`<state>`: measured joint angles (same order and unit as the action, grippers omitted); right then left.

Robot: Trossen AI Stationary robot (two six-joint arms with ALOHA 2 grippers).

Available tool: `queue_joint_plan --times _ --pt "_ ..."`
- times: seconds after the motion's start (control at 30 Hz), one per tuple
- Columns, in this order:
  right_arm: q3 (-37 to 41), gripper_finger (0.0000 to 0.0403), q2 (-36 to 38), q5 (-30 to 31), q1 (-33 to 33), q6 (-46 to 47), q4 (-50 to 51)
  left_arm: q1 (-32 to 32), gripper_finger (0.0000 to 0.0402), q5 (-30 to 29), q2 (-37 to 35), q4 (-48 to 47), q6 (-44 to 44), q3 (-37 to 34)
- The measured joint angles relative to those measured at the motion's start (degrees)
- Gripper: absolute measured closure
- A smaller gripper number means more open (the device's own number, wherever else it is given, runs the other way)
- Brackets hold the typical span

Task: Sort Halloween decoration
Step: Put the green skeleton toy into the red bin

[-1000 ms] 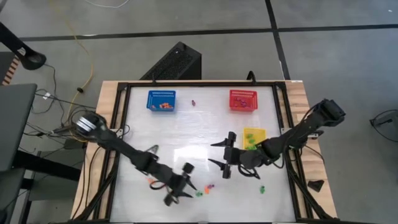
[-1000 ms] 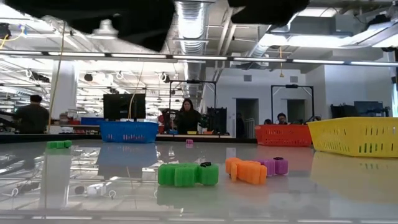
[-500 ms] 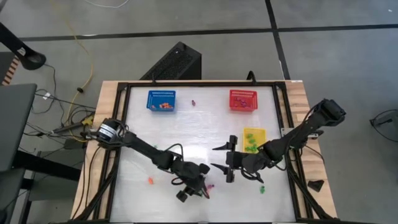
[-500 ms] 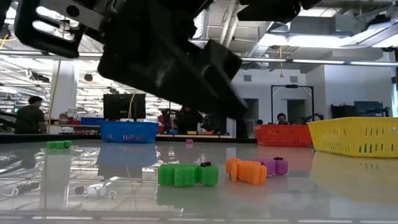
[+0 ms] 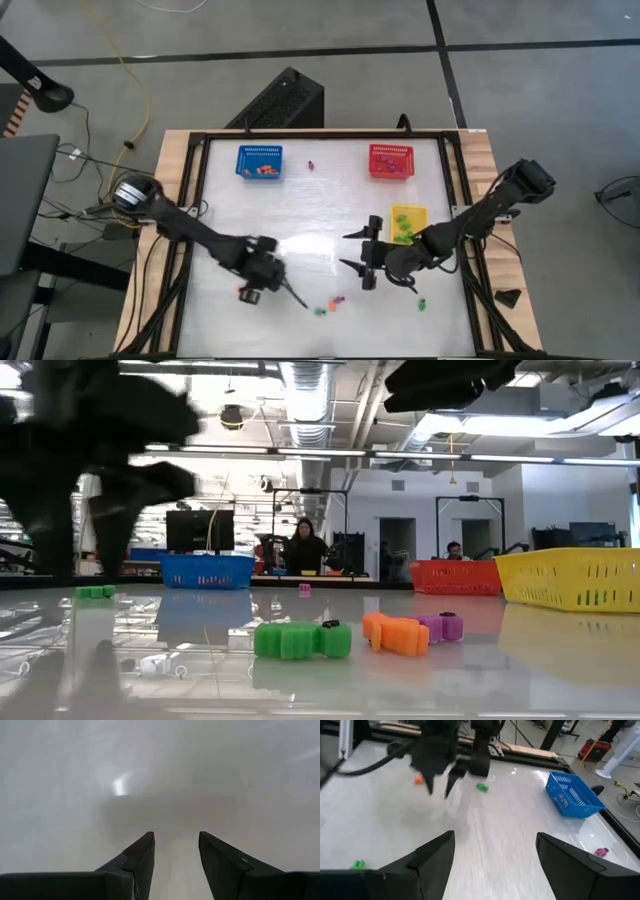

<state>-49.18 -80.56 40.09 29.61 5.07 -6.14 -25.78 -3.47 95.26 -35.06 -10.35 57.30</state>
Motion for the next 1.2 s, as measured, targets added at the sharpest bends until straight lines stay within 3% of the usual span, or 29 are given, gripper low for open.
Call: queue_joint_plan --times 0.1,0.33,0.53,0.77,1.2 --pt "0.0 0.0092 -0.8 -0.1 -0.6 0.1 0.4 -2.1 0.0258 -6.6 -5.5 1.4 -5.4 -6.8" --pt "0.0 0.0092 -1.8 -2.6 -3.3 2.9 1.4 -3.6 0.0258 -19.3 -22.9 16.1 -14.0 -26.0" --pt "0.0 0.0092 -2.4 -3.1 -3.9 3.9 2.0 -2.6 0.0258 -25.5 -34.8 20.4 -26.5 -40.1" --pt "0.0 0.0092 -2.4 -3.1 -4.4 4.1 2.1 -2.6 0.0258 -29.6 -41.0 24.9 -31.3 -47.0" --pt "0.0 0.0092 -2.4 -3.3 -4.6 4.1 2.3 -2.6 0.0265 -30.1 -39.8 26.2 -34.9 -49.8"
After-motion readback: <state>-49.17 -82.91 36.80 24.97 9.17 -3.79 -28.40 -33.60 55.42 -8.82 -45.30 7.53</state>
